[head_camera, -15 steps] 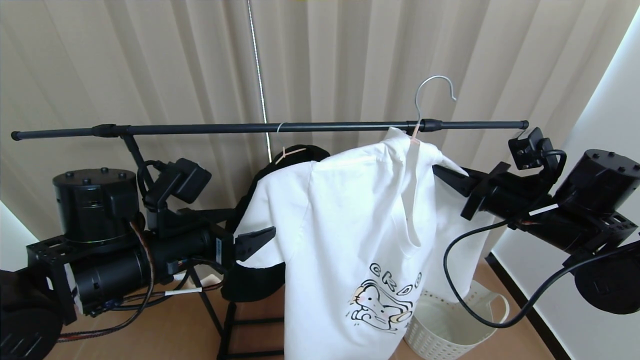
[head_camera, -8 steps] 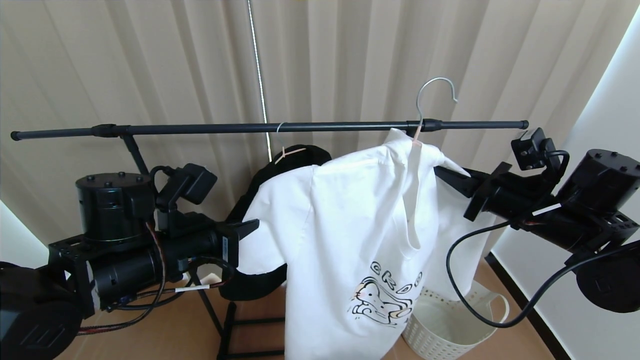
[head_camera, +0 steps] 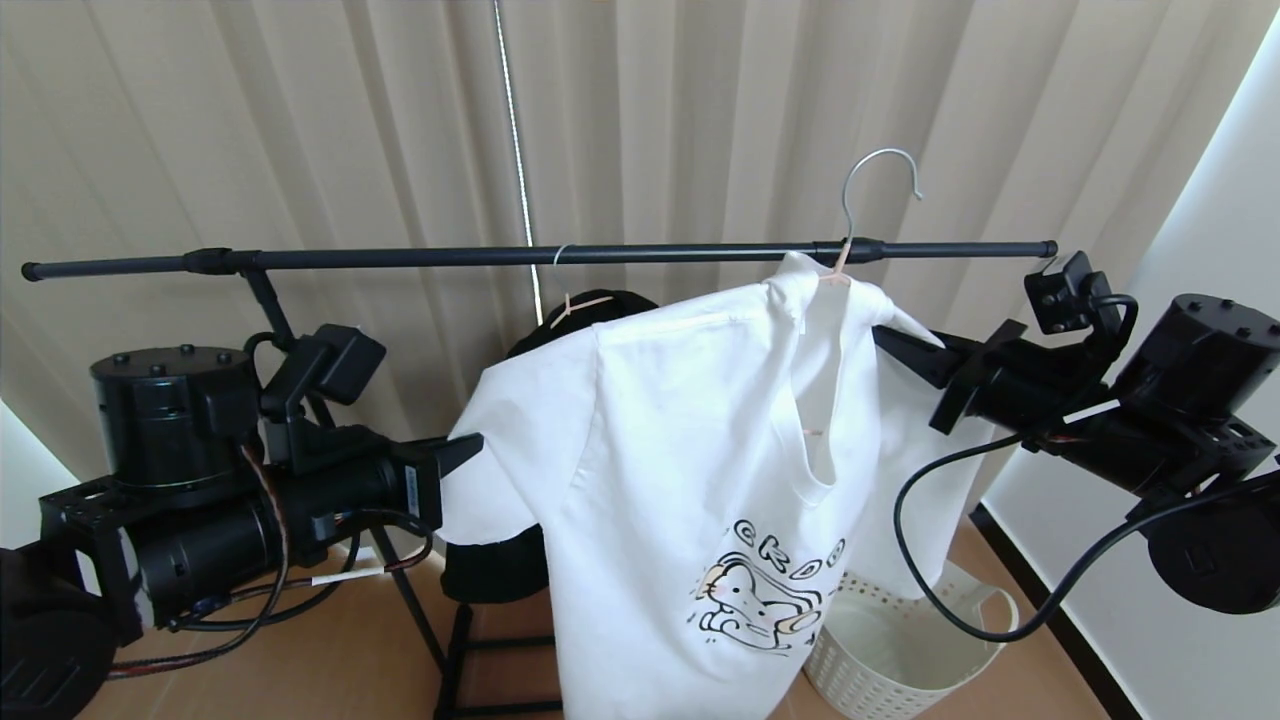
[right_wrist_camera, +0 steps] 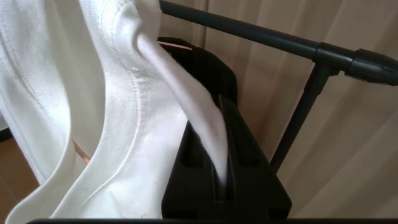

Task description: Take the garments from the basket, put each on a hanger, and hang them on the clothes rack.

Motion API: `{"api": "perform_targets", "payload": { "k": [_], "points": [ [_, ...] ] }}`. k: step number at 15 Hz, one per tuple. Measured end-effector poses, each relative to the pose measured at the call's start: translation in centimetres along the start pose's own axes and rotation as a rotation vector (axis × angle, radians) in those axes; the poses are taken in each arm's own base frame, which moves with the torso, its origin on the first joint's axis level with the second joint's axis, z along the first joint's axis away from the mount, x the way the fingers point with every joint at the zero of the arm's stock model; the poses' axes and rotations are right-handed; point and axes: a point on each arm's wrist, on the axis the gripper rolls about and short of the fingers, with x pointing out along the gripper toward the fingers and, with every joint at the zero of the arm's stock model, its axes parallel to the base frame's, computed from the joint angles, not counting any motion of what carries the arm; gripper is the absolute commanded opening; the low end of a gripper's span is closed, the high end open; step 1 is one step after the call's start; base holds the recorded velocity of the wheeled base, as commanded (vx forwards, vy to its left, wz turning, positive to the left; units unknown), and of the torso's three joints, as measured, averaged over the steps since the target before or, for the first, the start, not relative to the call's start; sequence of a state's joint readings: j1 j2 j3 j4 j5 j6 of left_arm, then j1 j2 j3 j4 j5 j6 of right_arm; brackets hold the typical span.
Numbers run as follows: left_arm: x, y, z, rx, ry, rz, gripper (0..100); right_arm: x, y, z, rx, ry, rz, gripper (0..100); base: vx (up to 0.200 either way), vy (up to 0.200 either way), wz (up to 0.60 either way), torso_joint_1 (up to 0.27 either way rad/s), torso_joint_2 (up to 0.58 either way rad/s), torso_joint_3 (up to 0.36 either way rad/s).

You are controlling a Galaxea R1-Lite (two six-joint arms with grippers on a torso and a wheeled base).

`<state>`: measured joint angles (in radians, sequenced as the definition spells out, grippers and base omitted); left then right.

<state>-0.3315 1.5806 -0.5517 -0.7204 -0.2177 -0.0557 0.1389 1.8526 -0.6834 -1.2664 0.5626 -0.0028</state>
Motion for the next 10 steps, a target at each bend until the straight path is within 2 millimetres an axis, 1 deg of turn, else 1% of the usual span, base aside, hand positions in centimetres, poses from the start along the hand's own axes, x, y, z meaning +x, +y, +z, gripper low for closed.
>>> {"api": "perform_targets", "payload": {
  "k": [4, 10],
  "points": [
    [-1.2, 0.7, -0.7, -0.027, 0.011, 0.035, 0, 0.1, -0.6, -0.3, 0.010, 0.005, -0.014, 0, 0.000, 0.000, 0.00, 0.000, 0.00, 0.000],
    [-1.9, 0.8, -1.2, -0.062, 0.018, 0.049, 0, 0.1, -1.3, -0.4, 0.027, 0.003, -0.033, 0, 0.000, 0.000, 0.00, 0.000, 0.00, 0.000]
  ]
}}
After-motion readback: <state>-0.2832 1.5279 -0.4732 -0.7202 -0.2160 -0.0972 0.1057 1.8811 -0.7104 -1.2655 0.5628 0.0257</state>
